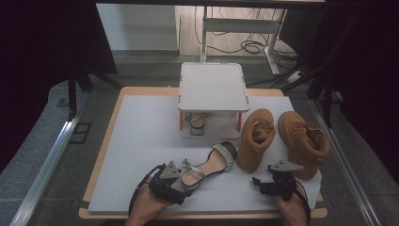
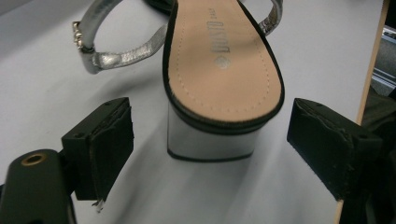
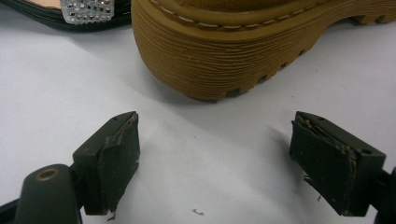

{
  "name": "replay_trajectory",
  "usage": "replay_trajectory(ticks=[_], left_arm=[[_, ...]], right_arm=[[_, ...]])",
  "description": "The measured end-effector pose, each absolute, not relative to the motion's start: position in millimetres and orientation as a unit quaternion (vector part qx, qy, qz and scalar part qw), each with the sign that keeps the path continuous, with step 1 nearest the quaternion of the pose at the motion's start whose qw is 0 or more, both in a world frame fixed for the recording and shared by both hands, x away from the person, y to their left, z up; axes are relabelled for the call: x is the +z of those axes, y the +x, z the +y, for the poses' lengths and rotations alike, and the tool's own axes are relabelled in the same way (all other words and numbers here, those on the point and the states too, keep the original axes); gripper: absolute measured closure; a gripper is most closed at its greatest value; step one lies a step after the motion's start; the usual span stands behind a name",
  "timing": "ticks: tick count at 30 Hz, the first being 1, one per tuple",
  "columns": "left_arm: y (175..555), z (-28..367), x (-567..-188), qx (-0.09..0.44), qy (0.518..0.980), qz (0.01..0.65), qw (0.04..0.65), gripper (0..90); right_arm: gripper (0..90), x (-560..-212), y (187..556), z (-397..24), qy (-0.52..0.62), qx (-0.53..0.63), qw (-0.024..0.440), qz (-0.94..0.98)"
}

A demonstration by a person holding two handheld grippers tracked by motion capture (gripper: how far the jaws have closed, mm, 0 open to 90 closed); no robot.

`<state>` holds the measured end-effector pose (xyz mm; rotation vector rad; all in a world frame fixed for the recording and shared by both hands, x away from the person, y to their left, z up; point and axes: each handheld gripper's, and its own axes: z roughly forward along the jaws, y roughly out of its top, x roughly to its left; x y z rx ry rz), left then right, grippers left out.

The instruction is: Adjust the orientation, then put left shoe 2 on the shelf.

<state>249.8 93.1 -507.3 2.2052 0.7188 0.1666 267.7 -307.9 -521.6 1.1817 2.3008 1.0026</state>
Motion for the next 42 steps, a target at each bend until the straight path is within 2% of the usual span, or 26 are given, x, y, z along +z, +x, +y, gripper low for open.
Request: replay_trajectory(ticks=[22,37,42], left_arm=[[266,64,-518,0.056,0.874,0.280,0.394,22.0],[273,53,-517,0.062,0.872,0.286,0.392,36.5],[273,52,-516,0.064,0.876,0.283,0.385,37.6]], right_arm=[[15.9,-522,268,-308,0.419,0.356,0.183,0.815],[15.9,-522,268,-308,0.419,0.356,0.182,0.815],[15.9,-522,268,-308,0.418,0.356,0.182,0.816]])
